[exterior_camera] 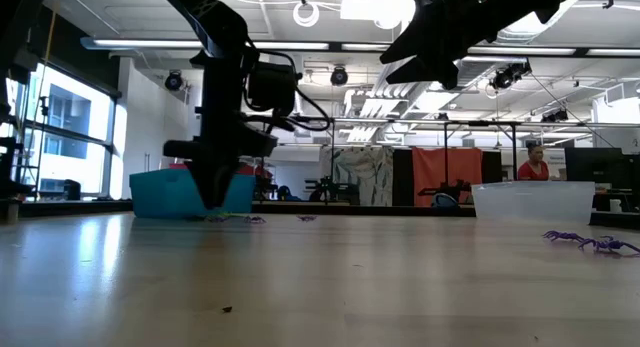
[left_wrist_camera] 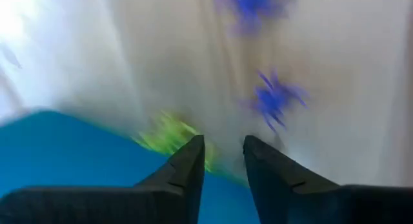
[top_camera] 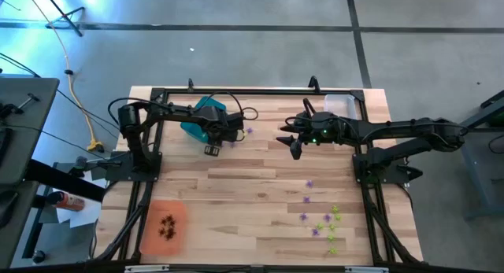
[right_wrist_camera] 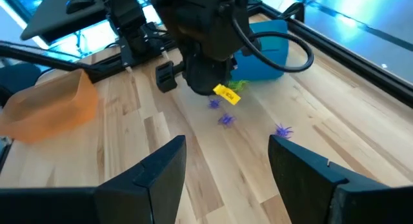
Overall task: Sort Halloween decoration
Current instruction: Put the black spider toy into the orange bin
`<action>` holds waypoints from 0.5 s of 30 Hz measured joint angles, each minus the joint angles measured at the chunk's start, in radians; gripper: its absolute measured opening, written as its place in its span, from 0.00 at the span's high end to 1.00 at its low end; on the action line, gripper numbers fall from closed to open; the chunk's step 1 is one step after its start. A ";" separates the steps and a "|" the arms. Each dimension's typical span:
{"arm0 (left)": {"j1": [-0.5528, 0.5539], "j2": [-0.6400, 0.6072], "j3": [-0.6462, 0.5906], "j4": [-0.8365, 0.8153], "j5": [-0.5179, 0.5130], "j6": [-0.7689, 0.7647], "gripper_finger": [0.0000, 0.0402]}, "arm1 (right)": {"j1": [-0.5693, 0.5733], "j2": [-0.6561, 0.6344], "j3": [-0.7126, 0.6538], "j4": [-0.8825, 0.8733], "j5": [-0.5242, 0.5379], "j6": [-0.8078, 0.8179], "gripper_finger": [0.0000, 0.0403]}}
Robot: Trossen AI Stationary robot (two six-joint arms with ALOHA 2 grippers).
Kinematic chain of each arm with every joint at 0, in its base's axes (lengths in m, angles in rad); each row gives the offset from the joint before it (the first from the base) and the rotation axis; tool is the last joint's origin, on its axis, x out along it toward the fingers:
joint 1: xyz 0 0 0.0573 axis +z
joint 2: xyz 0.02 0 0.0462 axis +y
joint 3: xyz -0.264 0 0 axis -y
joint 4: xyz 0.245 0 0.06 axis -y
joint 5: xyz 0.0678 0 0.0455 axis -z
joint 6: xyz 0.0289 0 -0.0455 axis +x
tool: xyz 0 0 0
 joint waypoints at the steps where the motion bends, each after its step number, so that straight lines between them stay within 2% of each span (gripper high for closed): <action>1: 0.001 -0.002 0.000 0.027 0.000 0.014 0.78 | 0.000 0.000 0.000 0.000 0.003 0.013 0.46; 11: 0.075 -0.005 0.001 0.229 -0.128 0.195 0.98 | 0.000 0.000 0.000 0.000 0.006 0.089 0.46; 15: 0.119 -0.005 0.001 0.290 -0.139 0.204 0.99 | 0.000 0.000 0.000 0.001 0.006 0.093 0.46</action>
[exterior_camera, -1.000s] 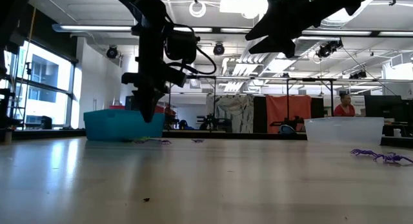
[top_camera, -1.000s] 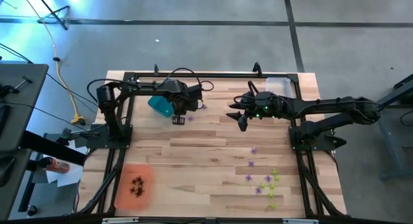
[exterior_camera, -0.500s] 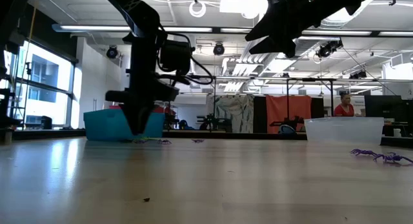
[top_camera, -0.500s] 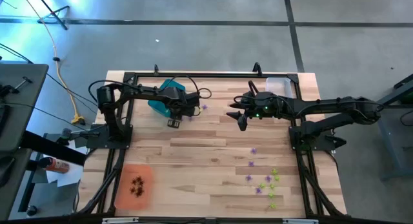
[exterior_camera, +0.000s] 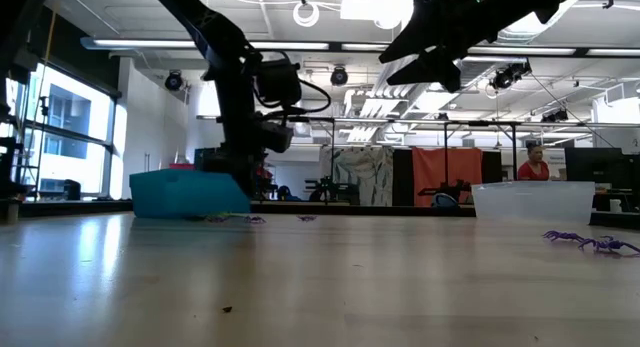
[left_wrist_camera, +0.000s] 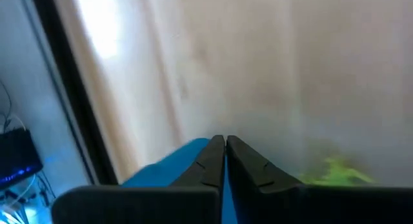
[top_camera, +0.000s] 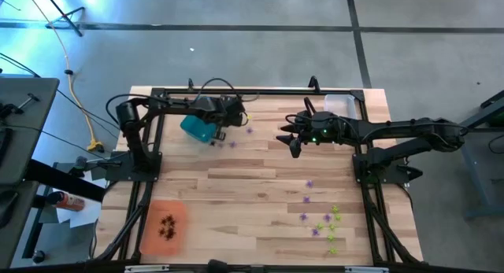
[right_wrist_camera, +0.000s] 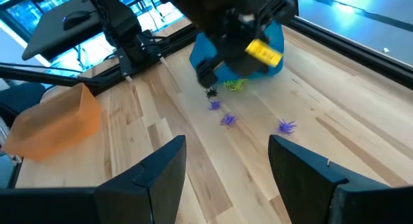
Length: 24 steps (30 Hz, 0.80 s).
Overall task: Sort Halloween decoration
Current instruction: Put the black spider toy into the orange bin
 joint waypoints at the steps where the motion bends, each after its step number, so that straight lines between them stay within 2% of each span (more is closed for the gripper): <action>1: 0.012 0.000 0.000 0.005 -0.001 0.001 0.99 | 0.000 0.000 0.000 0.000 0.000 0.007 0.46; 10: 0.097 -0.009 0.000 -0.017 -0.056 0.006 1.00 | 0.000 0.000 0.000 0.000 0.000 0.032 0.46; 15: 0.074 -0.072 0.000 -0.083 -0.034 -0.055 1.00 | 0.000 0.000 0.000 0.000 0.000 0.031 0.46; 17: 0.050 -0.116 0.000 -0.107 0.000 -0.094 1.00 | 0.000 0.000 0.000 0.000 0.001 0.025 0.46; 20: 0.014 -0.178 0.001 -0.174 0.106 -0.149 1.00 | 0.000 0.000 0.000 -0.001 0.001 0.023 0.46; 24: -0.007 -0.204 -0.038 -0.276 0.207 -0.199 1.00 | 0.000 0.000 0.000 -0.003 0.001 0.011 0.46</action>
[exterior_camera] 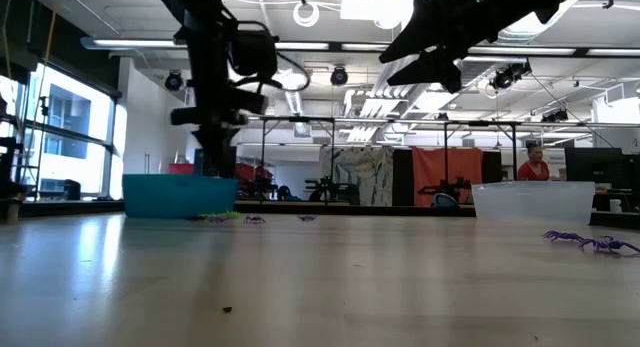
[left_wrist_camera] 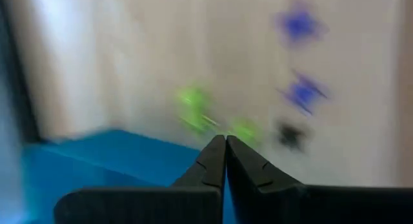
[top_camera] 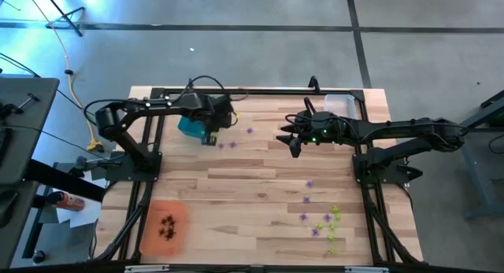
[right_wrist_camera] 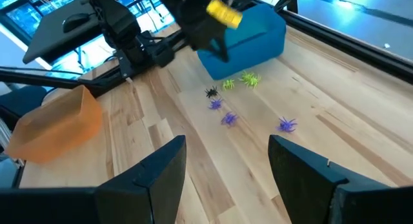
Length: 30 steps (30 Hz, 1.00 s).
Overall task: Sort Halloween decoration
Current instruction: Put the black spider toy into the orange bin
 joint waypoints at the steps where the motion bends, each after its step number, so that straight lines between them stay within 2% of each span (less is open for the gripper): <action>1: 0.001 -0.004 -0.019 -0.001 0.036 -0.014 1.00 | 0.000 0.000 0.000 -0.001 0.000 -0.007 0.46; 4: 0.002 -0.026 -0.089 0.024 0.160 -0.021 0.98 | 0.000 0.000 0.000 -0.002 0.000 -0.007 0.46; 12: -0.032 -0.120 -0.254 0.196 0.310 0.111 0.88 | 0.000 0.000 0.000 -0.004 0.000 -0.008 0.46; 14: -0.048 -0.145 -0.287 0.211 0.285 0.139 0.88 | 0.000 0.000 0.000 -0.007 0.000 -0.015 0.46; 19: -0.065 -0.165 -0.343 0.217 0.134 0.145 0.86 | 0.000 0.000 0.000 -0.028 0.006 -0.042 0.46; 23: -0.069 -0.158 -0.345 0.247 0.132 0.112 0.82 | 0.000 0.000 0.000 -0.039 0.049 -0.050 0.46; 30: -0.080 -0.154 -0.345 0.296 0.131 0.109 0.73 | 0.000 0.000 0.000 -0.043 0.053 -0.068 0.46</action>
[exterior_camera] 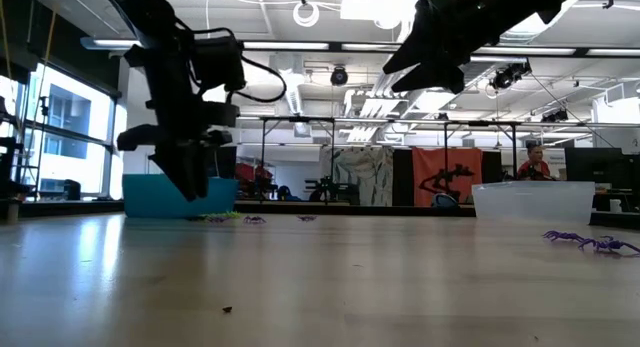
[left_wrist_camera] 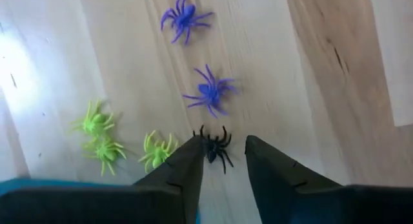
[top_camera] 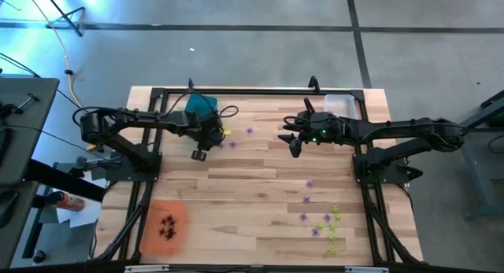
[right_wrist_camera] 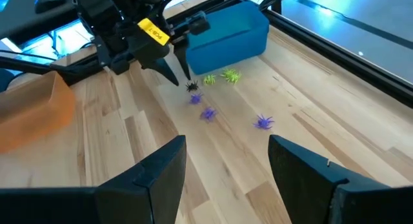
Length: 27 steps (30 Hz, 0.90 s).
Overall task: Sort Halloween decoration
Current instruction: Put the black spider toy into the orange bin
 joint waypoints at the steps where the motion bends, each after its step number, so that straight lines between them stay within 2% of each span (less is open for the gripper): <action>1: -0.001 0.007 0.000 0.001 -0.002 0.002 0.72 | 0.000 0.000 0.000 -0.001 0.000 0.000 0.46; 7: -0.015 0.072 0.002 -0.001 -0.070 -0.009 0.67 | 0.000 0.000 0.000 -0.006 0.000 0.000 0.46; 17: -0.031 0.092 0.002 0.035 -0.075 0.002 0.68 | 0.000 0.000 0.000 -0.006 0.000 0.001 0.46; 22: -0.023 0.120 0.001 0.034 -0.052 -0.011 0.74 | 0.000 0.000 0.000 -0.005 0.000 0.003 0.46; 27: -0.028 0.164 0.005 0.024 -0.050 -0.046 0.87 | 0.000 0.000 0.000 -0.006 0.000 0.031 0.46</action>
